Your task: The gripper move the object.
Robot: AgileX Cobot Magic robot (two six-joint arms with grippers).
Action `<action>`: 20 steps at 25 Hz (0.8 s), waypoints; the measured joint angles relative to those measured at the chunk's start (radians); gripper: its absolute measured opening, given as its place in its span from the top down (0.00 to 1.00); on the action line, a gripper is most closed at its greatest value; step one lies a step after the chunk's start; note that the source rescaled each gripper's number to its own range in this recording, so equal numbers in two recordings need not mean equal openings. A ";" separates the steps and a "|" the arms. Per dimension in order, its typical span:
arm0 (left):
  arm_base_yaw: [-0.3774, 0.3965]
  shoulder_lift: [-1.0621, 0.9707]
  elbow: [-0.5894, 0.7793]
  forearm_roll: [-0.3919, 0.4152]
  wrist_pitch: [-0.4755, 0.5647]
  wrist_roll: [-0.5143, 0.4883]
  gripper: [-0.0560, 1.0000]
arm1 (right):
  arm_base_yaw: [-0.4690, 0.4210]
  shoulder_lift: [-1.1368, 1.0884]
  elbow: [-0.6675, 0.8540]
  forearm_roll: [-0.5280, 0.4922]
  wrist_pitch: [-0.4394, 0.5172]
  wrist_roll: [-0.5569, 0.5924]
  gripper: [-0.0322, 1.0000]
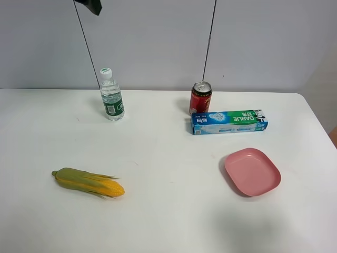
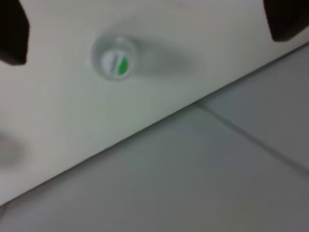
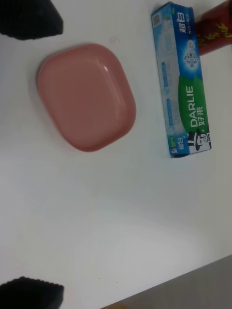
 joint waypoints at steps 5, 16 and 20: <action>0.102 -0.166 0.317 0.001 -0.120 0.033 0.02 | 0.000 0.000 0.000 0.000 0.000 0.000 0.00; 0.246 -0.803 1.010 -0.002 -0.345 -0.046 0.01 | 0.000 0.000 0.000 0.000 0.000 0.000 0.00; 0.246 -1.084 1.183 -0.004 -0.366 -0.094 0.01 | 0.000 0.000 0.000 0.000 0.000 0.000 0.00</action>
